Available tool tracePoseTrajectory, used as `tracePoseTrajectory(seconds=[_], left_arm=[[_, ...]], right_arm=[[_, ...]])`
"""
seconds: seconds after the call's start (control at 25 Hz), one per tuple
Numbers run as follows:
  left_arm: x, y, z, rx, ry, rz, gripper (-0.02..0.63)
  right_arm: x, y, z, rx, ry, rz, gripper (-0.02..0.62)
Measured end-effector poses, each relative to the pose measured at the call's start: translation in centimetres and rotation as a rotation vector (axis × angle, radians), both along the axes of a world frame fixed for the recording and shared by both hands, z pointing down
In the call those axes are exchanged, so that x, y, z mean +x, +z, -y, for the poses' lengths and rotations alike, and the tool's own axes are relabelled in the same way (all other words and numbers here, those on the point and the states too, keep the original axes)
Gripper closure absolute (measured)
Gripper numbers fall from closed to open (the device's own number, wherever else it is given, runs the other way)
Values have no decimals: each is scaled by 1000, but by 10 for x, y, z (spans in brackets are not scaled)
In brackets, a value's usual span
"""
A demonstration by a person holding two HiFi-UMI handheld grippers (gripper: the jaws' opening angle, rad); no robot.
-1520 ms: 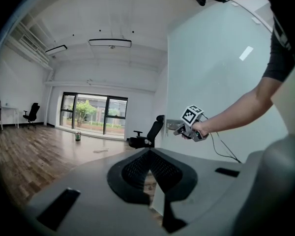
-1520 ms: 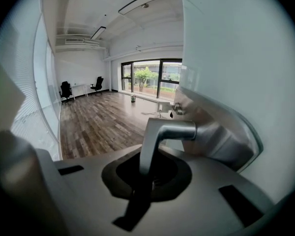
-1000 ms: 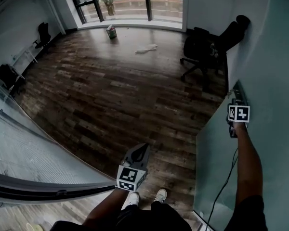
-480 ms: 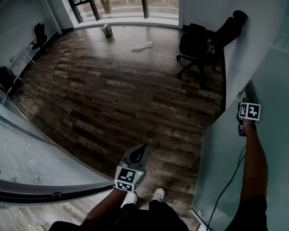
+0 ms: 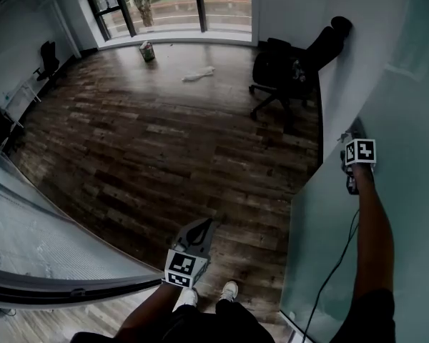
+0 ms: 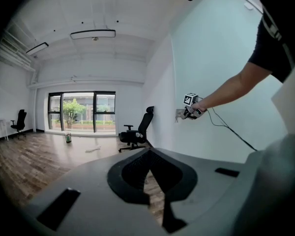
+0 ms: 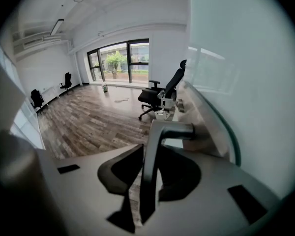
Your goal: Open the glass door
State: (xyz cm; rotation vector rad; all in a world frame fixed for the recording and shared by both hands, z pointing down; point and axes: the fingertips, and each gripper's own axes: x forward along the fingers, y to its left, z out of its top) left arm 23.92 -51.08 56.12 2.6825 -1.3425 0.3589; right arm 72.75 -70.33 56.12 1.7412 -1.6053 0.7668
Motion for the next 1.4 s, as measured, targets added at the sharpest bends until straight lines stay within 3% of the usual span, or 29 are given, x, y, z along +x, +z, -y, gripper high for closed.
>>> tracePoseTrajectory(seconds=[0.12, 0.28, 0.48, 0.56, 0.64, 0.76, 1.0, 1.16, 1.4], left_arm=[[-3, -4, -10, 12, 8, -3, 603], [-8, -1, -29, -15, -4, -35, 603], [-13, -3, -54, -32, 9, -51, 603], [-13, -10, -68, -31, 31, -50, 603], [-15, -19, -83, 0, 59, -36, 603], [-30, -27, -108, 57, 74, -44, 603], [-69, -38, -180, 55, 125, -103, 603], [-97, -45, -247, 54, 188, -154, 603], [-147, -45, -342, 54, 222, -165, 603]], right_arm=[[-5, -19, -8, 76, 14, 22, 479], [-10, -71, -34, 283, 50, -47, 479], [-60, -136, -105, 611, 98, 162, 467], [-92, -158, -147, 746, 71, 167, 560], [-127, -164, -191, 818, 34, 125, 580], [-189, -145, -265, 822, -3, 63, 580], [-325, -98, -420, 758, 16, 83, 580], [-385, -82, -506, 775, -34, -6, 580], [-450, -67, -603, 752, -19, -23, 580]])
